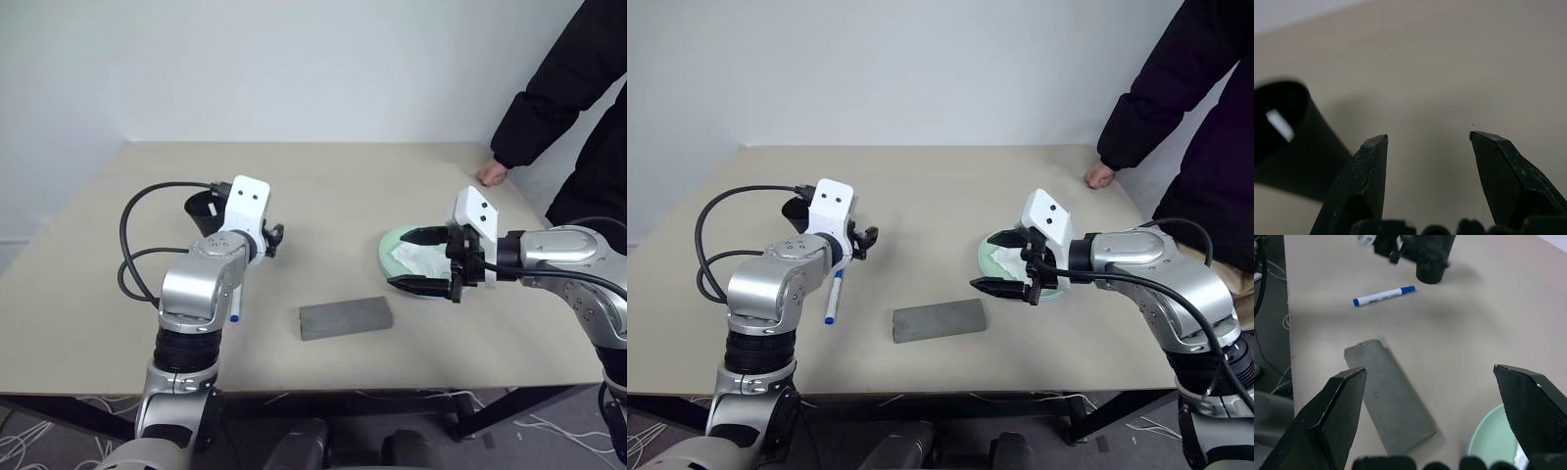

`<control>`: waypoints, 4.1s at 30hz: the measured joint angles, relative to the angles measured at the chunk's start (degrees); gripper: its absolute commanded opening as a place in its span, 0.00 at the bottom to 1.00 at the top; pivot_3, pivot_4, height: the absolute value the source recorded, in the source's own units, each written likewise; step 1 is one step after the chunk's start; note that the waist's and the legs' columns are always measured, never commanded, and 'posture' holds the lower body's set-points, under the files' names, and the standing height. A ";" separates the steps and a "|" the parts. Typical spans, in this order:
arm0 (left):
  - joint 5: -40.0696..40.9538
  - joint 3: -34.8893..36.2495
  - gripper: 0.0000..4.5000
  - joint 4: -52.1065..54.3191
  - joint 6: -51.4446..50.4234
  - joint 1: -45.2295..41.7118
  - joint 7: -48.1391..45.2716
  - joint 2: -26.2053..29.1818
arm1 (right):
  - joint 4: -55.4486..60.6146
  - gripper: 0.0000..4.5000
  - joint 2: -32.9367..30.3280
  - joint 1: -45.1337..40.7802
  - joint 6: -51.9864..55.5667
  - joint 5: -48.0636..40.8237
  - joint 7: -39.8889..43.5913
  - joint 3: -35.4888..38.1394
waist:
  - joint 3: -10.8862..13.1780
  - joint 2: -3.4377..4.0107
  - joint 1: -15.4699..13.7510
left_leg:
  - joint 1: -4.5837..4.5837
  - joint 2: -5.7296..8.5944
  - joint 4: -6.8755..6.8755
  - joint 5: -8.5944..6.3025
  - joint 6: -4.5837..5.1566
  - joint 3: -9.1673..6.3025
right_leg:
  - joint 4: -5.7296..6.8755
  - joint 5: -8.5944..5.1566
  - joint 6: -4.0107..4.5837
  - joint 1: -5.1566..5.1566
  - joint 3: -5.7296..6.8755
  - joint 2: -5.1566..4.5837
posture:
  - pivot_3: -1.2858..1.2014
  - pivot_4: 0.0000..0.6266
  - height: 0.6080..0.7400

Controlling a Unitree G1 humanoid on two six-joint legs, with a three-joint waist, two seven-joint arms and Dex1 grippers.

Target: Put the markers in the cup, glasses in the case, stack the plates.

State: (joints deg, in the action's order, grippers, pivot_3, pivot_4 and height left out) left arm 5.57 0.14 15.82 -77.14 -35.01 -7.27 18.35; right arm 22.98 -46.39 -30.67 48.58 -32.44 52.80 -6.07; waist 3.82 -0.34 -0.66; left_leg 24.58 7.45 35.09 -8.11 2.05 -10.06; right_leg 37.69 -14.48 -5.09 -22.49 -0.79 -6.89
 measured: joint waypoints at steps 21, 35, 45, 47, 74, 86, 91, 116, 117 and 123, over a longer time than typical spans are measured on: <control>-3.14 7.73 0.62 -5.52 -14.94 -1.61 8.95 -3.40 | -0.17 1.00 0.44 -0.04 -0.57 1.01 -0.02 -0.48 | 0.01 0.00 -0.06 | 0.00 0.00 -0.08 0.00 -0.01 0.01 | -0.02 -0.01 0.01 -0.04 -0.01 -0.06 | 0.52 0.00 0.90; -4.65 9.37 0.62 -7.33 -14.94 0.67 9.89 -5.33 | -0.17 1.00 0.51 -0.05 -0.62 1.03 -0.10 -0.62 | 0.00 0.00 -0.03 | 0.01 0.00 -0.12 -0.01 -0.01 0.01 | -0.03 -0.01 0.01 -0.06 -0.01 -0.06 | 0.52 0.00 0.90; -4.92 9.53 0.50 -7.68 -14.94 1.29 10.01 -6.87 | -0.16 1.00 0.52 -0.05 -0.62 1.02 -0.18 -0.62 | 0.00 0.00 -0.03 | 0.01 0.00 -0.13 -0.01 -0.01 0.01 | -0.04 -0.01 0.02 -0.06 -0.01 -0.07 | 0.52 0.00 0.90; -4.92 9.51 0.35 -7.69 -14.94 1.87 10.01 -6.91 | -0.16 1.00 0.51 -0.05 -0.62 1.02 -0.19 -0.62 | 0.01 0.00 -0.03 | 0.01 0.00 -0.13 -0.01 -0.01 0.01 | -0.04 -0.01 0.02 -0.06 -0.01 -0.07 | 0.52 0.00 0.90; 5.13 1.31 0.02 0.45 11.40 -6.82 -4.87 -10.02 | -0.15 1.00 1.01 -0.09 -0.85 1.08 -0.55 -0.68 | 0.04 -0.02 0.26 | 0.13 -0.06 -0.27 -0.01 -0.01 0.17 | -0.14 -0.07 0.18 -0.05 0.00 -0.16 | 0.52 0.00 0.90; -5.06 5.32 0.02 -21.49 54.44 -11.05 5.36 -3.11 | -0.14 1.00 1.71 -0.10 -0.91 1.16 -0.80 -0.72 | 0.02 0.01 -0.02 | 0.04 -0.04 -0.24 0.00 -0.01 0.15 | -0.24 0.01 0.03 -0.06 -0.04 -0.09 | 0.52 0.00 0.90; -7.21 7.11 0.02 -31.47 66.47 -11.28 8.11 0.08 | -0.13 1.00 1.87 -0.11 -0.89 1.12 -1.14 -0.72 | 0.01 0.00 -0.27 | 0.04 -0.02 -0.22 0.00 0.00 0.13 | -0.23 0.01 0.02 -0.05 0.00 -0.09 | 0.52 0.00 0.90; -7.24 8.09 0.02 -57.25 87.76 -8.22 8.60 2.13 | 0.19 1.00 1.86 -0.28 0.07 0.88 -1.02 -0.62 | 0.00 -0.02 -0.15 | 0.04 -0.01 -0.09 0.00 0.00 0.10 | -0.14 0.03 0.00 -0.03 0.03 -0.08 | 0.52 0.00 0.90; -7.23 8.09 0.02 -57.87 88.20 -8.22 8.60 2.13 | 0.19 1.00 1.86 -0.28 0.07 0.88 -1.02 -0.61 | 0.00 -0.03 -0.16 | 0.04 -0.01 -0.09 0.00 0.00 0.09 | -0.13 0.03 0.00 -0.03 0.04 -0.08 | 0.52 0.00 0.90; -7.23 8.06 0.02 -61.52 91.10 -8.15 8.48 2.68 | 0.19 1.00 1.86 -0.30 0.09 0.86 -1.03 -0.60 | 0.00 -0.02 -0.14 | 0.04 -0.01 -0.10 0.00 0.00 0.09 | -0.12 0.03 0.00 -0.04 0.04 -0.07 | 0.52 0.00 0.90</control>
State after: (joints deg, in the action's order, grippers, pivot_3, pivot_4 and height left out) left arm -1.67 8.20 -45.71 13.96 -43.15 1.21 21.03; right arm 23.17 -44.53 -30.97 48.67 -31.58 51.77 -6.68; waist 3.82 -0.37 -0.80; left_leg 24.62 7.43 34.99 -8.10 2.06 -9.97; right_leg 37.57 -14.45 -5.09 -22.54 -0.75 -6.96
